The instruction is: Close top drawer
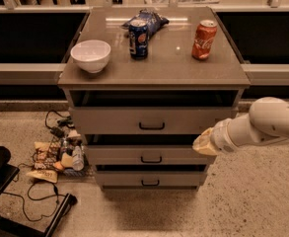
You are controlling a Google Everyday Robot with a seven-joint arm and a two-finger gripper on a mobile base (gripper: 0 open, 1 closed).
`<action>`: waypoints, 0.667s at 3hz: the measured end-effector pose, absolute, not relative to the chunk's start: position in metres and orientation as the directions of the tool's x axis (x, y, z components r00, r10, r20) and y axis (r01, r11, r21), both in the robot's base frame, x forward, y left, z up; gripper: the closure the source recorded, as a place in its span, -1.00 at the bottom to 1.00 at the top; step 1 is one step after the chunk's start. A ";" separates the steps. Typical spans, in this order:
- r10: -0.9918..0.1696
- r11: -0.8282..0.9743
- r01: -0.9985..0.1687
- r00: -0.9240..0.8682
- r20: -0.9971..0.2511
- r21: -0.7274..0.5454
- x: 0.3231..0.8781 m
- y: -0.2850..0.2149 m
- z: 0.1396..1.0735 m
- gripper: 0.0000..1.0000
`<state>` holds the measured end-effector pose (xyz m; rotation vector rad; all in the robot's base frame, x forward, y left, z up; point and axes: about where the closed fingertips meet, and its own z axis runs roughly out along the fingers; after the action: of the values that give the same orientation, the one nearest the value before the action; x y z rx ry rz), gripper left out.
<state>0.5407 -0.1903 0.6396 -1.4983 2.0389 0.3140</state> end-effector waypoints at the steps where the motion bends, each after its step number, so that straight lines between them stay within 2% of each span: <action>1: -0.855 0.227 -0.960 -0.117 -0.505 -0.162 0.486 -0.200 0.676 1.00; 2: -0.917 0.198 -0.958 -0.105 -0.384 -0.209 0.448 -0.235 0.728 1.00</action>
Offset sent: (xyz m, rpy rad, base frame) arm -0.1385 -0.1039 0.1794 -0.4353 -0.0329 0.0636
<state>0.4482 -0.2352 0.7285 -1.7476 2.0524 0.1275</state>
